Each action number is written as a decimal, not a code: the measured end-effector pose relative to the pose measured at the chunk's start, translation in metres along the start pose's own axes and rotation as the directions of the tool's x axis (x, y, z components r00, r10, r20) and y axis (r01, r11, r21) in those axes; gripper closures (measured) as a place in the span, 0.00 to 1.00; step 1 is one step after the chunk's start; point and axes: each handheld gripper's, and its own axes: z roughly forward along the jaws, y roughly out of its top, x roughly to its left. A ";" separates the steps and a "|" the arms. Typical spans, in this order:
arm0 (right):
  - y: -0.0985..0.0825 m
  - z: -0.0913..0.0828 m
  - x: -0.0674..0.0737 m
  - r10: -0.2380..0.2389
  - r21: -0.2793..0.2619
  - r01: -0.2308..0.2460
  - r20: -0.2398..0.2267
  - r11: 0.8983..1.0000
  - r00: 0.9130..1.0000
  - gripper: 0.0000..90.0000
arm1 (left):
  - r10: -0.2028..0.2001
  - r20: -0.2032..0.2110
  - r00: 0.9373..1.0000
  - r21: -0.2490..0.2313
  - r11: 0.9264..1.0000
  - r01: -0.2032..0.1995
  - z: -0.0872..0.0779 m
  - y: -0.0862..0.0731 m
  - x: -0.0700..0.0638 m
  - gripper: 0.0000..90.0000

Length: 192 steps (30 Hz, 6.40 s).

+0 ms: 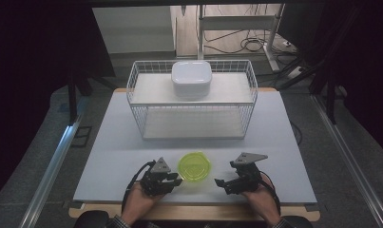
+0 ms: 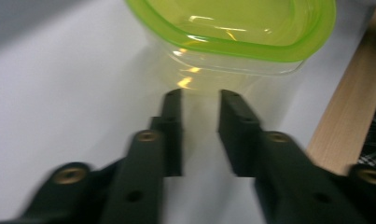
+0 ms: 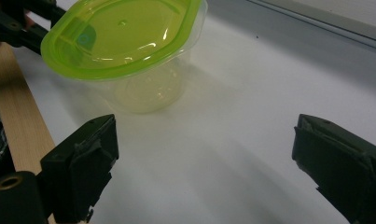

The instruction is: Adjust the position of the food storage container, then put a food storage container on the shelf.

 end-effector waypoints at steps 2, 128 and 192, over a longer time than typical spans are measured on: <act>0.000 -0.001 0.000 0.005 -0.001 -0.005 0.000 1.000 1.000 0.08 | 0.000 -0.029 1.000 -0.003 1.000 0.000 -0.006 -0.001 0.001 0.62; 0.129 -0.017 -0.047 0.381 0.011 -0.409 -0.389 0.912 0.839 0.91 | 0.063 -0.182 0.981 -0.124 0.988 -0.087 -0.029 -0.028 0.010 0.03; 0.300 -0.053 -0.080 0.476 -0.294 -0.544 -0.275 0.786 0.836 0.91 | 0.078 -0.168 0.983 -0.108 0.989 -0.097 -0.027 -0.028 0.009 0.03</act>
